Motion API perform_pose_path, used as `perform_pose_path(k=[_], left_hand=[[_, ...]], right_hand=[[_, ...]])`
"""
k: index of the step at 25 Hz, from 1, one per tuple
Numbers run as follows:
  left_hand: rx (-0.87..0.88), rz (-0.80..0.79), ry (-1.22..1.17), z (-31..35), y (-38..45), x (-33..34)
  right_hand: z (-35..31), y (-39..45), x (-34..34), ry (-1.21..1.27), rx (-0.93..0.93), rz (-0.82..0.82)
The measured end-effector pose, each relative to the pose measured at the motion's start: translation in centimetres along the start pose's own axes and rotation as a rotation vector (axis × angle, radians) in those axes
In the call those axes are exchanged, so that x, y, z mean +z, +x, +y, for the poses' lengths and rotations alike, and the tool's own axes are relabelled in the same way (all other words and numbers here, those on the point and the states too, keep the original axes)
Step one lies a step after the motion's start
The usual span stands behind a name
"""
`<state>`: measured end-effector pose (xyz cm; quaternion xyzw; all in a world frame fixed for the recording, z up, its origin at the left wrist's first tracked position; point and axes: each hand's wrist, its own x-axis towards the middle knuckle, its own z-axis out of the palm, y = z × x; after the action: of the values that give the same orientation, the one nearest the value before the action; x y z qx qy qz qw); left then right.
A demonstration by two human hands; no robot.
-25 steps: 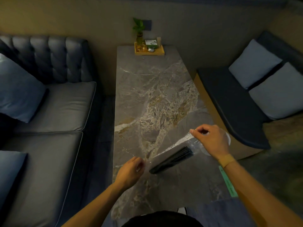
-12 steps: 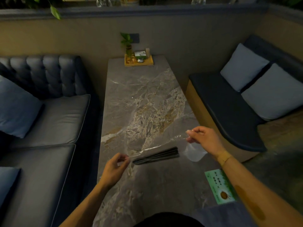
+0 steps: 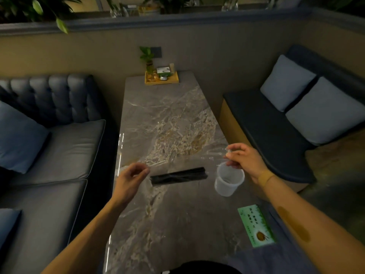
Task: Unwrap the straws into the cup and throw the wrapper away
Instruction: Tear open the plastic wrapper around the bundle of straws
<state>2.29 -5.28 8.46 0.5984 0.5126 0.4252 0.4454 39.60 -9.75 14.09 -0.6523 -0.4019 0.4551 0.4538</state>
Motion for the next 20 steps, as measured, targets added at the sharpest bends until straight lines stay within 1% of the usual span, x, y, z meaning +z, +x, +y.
perform_pose_path(k=[5,11,14,20], left_hand=[[0.046,-0.025,0.017,2.1,2.0,0.9],[0.059,-0.054,0.025,4.9,3.1,2.0],[0.103,-0.075,0.028,6.4,3.4,2.7],[0.183,-0.097,0.123,8.4,4.0,3.8]], right_hand=[[0.5,0.6,-1.1,0.042,-0.016,0.057],[1.6,1.0,-2.1,0.05,-0.017,0.039],[2.3,0.8,-2.5,0.067,-0.01,0.05],[3.6,0.5,-3.1,0.092,0.028,0.061]])
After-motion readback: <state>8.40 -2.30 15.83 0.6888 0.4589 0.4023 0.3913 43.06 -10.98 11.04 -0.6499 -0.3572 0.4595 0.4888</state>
